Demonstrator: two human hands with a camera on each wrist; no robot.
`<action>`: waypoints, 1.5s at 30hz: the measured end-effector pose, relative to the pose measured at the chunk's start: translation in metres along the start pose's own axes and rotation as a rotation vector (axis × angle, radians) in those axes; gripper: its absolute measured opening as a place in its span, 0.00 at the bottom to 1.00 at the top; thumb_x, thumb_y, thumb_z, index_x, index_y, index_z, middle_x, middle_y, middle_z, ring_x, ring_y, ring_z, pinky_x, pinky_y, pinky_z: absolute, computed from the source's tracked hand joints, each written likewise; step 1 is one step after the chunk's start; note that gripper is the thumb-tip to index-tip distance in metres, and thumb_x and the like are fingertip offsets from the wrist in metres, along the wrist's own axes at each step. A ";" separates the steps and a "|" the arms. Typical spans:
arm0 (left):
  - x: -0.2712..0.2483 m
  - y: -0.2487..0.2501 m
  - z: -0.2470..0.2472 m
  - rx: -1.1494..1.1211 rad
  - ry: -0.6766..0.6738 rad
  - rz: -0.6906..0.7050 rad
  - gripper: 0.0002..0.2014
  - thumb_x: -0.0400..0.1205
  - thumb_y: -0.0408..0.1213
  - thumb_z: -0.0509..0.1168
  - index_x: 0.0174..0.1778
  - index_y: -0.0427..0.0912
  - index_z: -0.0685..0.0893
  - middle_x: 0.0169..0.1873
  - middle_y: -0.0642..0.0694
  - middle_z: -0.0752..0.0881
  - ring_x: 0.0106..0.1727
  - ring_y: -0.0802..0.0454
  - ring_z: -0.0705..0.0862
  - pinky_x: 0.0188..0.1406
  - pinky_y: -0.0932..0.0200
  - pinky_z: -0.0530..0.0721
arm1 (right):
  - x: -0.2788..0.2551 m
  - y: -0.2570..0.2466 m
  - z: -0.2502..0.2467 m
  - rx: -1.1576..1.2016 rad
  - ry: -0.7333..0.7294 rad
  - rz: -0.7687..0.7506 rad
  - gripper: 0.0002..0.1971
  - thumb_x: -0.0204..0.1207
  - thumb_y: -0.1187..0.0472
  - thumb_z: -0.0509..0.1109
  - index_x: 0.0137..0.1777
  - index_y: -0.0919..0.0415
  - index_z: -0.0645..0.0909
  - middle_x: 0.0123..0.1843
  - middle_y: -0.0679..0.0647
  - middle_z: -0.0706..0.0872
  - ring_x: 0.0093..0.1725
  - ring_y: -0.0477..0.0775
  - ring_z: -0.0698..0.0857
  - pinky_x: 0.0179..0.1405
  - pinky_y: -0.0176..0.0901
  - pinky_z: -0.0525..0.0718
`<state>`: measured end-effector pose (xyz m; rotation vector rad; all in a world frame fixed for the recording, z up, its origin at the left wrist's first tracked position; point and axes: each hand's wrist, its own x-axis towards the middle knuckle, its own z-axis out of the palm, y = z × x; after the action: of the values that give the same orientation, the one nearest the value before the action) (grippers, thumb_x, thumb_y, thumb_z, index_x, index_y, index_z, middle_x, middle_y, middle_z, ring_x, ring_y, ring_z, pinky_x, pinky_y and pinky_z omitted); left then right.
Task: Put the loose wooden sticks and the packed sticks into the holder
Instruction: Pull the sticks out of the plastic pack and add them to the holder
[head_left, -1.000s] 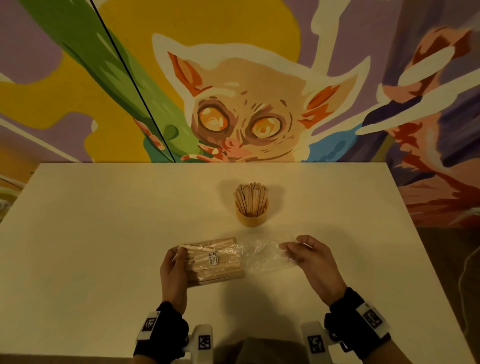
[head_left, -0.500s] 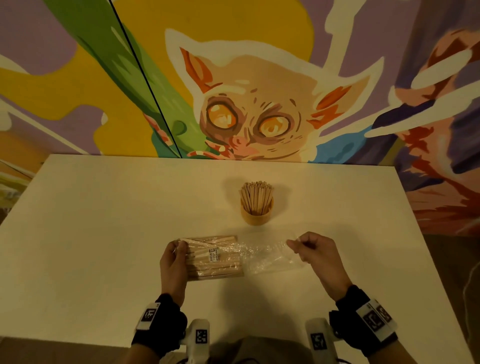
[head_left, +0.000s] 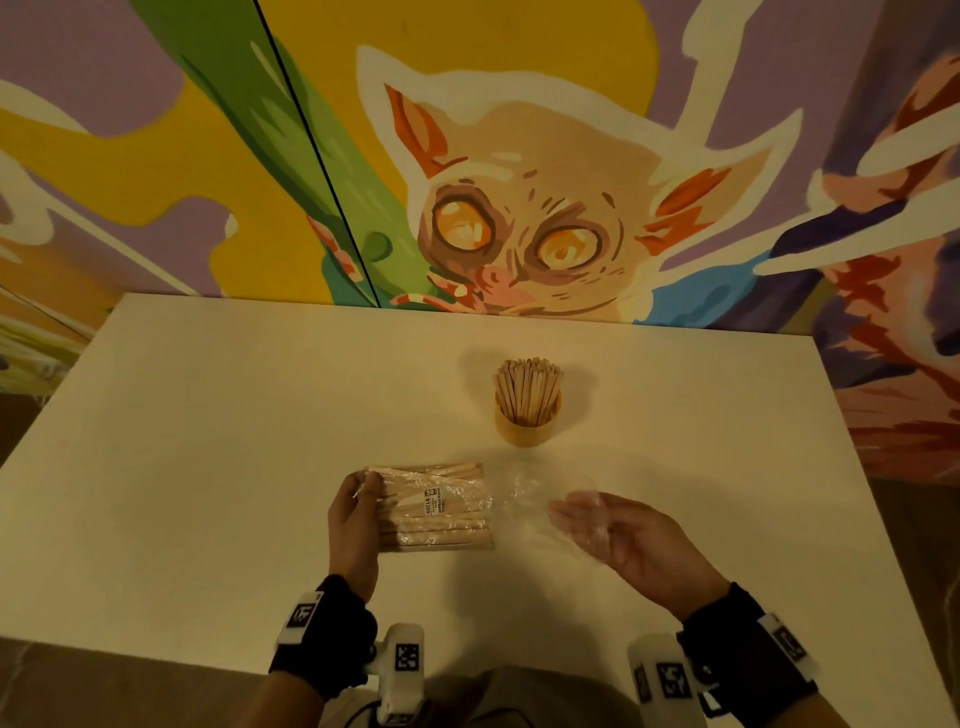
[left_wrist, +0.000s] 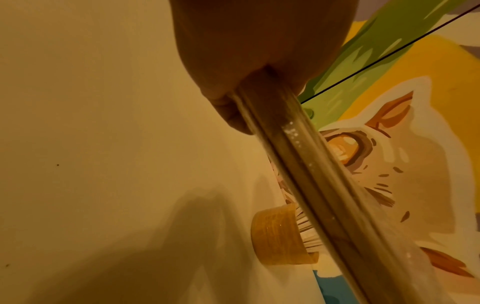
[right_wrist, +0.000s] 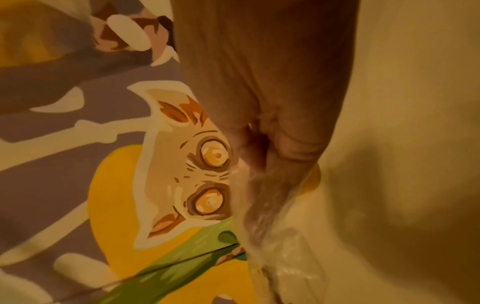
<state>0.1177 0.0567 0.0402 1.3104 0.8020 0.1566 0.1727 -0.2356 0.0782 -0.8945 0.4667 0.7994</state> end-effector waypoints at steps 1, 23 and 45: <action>-0.001 0.000 0.001 0.002 -0.006 -0.001 0.10 0.88 0.39 0.59 0.42 0.44 0.78 0.29 0.49 0.84 0.24 0.52 0.84 0.18 0.57 0.81 | -0.001 0.002 -0.001 -0.109 -0.011 0.001 0.14 0.79 0.71 0.64 0.62 0.76 0.81 0.63 0.70 0.88 0.51 0.61 0.92 0.36 0.40 0.90; -0.005 0.000 0.005 0.004 -0.032 0.049 0.08 0.87 0.37 0.62 0.48 0.36 0.81 0.33 0.47 0.84 0.29 0.57 0.84 0.26 0.63 0.83 | -0.002 0.011 0.025 -0.538 -0.338 -0.257 0.34 0.78 0.37 0.64 0.78 0.58 0.74 0.53 0.65 0.93 0.14 0.43 0.72 0.20 0.31 0.74; -0.016 0.004 0.028 0.039 -0.240 0.048 0.06 0.85 0.32 0.63 0.43 0.42 0.81 0.35 0.46 0.81 0.35 0.52 0.81 0.35 0.56 0.82 | 0.005 0.025 0.020 -0.533 -0.029 -0.339 0.22 0.75 0.47 0.74 0.64 0.58 0.84 0.50 0.77 0.87 0.19 0.50 0.67 0.16 0.34 0.62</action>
<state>0.1244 0.0268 0.0514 1.3560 0.5719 0.0206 0.1571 -0.2080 0.0739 -1.4103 0.0624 0.6277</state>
